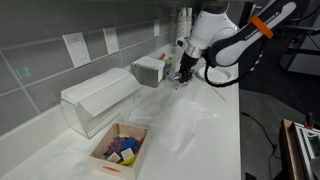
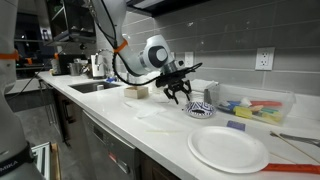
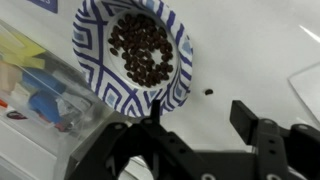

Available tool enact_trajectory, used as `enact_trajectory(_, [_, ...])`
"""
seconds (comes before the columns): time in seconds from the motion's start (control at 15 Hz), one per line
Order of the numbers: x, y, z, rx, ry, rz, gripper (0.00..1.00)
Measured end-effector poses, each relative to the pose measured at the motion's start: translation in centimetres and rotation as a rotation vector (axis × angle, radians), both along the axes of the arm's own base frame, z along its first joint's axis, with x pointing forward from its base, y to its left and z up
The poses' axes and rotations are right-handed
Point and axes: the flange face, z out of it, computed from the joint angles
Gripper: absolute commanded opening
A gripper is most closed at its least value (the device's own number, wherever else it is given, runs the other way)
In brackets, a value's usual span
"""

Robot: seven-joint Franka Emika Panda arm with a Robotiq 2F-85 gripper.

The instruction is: Remove the plate with blue stripes from the white plate and put it on the countertop

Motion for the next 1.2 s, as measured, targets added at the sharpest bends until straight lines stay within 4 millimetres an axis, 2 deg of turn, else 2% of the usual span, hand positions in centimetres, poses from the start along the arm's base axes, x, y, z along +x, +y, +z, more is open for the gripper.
enact_trajectory(0.13, [-0.9,0.0,3.2,-0.005,0.039,-0.089,1.00])
enact_trajectory(0.4, [-3.8,-0.2,8.6,-0.001,0.195,-0.256,1.00])
enact_trajectory(0.73, [-6.1,-0.4,15.2,0.143,0.330,-0.432,1.00])
enact_trajectory(0.93, [-6.3,0.2,17.4,0.271,0.306,-0.524,1.00])
enact_trajectory(1.2, [-6.3,0.1,18.4,0.359,0.274,-0.578,1.00])
